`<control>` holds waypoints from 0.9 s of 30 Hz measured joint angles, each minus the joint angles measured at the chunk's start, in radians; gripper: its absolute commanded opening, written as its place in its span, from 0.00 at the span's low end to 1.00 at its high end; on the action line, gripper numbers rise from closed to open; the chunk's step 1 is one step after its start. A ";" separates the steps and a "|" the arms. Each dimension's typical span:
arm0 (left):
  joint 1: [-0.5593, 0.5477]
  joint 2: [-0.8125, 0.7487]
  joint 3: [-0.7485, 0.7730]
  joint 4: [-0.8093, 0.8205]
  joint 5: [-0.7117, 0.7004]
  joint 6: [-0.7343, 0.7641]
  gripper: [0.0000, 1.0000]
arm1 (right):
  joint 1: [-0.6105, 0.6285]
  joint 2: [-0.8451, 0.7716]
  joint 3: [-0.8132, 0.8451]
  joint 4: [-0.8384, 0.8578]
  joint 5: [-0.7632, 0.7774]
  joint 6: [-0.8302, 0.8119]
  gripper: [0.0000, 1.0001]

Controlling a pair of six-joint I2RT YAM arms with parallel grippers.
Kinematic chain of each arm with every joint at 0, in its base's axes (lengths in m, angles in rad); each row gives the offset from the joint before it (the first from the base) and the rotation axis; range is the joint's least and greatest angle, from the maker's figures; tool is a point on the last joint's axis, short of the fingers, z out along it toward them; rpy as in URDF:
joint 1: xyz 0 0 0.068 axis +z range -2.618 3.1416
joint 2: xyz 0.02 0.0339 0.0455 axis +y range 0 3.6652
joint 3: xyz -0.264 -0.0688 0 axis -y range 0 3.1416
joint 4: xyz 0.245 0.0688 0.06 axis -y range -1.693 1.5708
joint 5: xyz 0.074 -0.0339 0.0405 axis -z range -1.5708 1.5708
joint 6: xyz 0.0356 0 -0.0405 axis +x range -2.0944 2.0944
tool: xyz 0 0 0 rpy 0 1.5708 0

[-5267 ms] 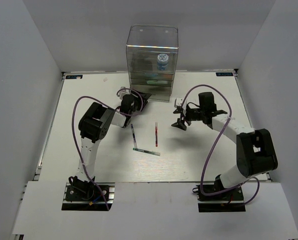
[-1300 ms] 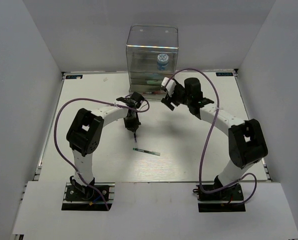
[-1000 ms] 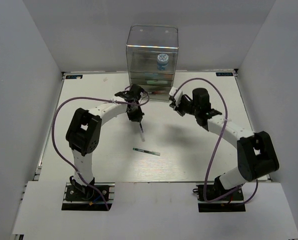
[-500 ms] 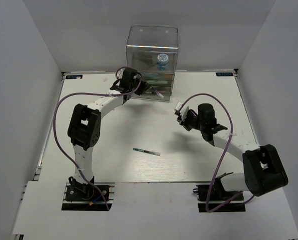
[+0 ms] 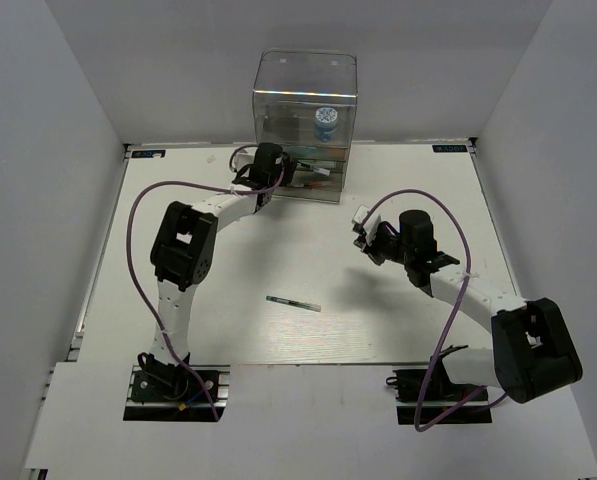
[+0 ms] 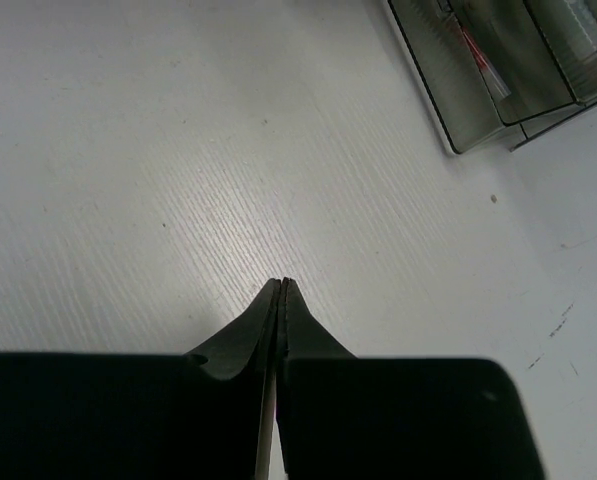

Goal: Sort the stationery into containers
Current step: Place the stationery into the container, then grab a piece of stationery with the right arm

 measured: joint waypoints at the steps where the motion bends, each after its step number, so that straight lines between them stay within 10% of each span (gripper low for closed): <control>1: -0.002 0.011 0.018 -0.003 -0.016 -0.008 0.16 | 0.000 -0.002 0.000 -0.002 -0.006 0.002 0.16; 3: -0.004 0.027 0.048 -0.009 -0.032 -0.017 0.41 | 0.000 -0.004 0.000 -0.012 -0.020 0.008 0.33; 7: -0.005 0.041 0.076 -0.029 -0.033 -0.025 0.59 | 0.000 -0.007 0.004 -0.061 -0.078 -0.014 0.58; 19: -0.003 -0.010 -0.043 0.000 0.008 0.028 0.63 | 0.012 -0.006 0.018 -0.251 -0.316 -0.142 0.72; 27: -0.001 -0.421 -0.327 -0.019 0.065 0.340 0.69 | 0.150 0.105 0.039 -0.270 -0.348 -0.177 0.75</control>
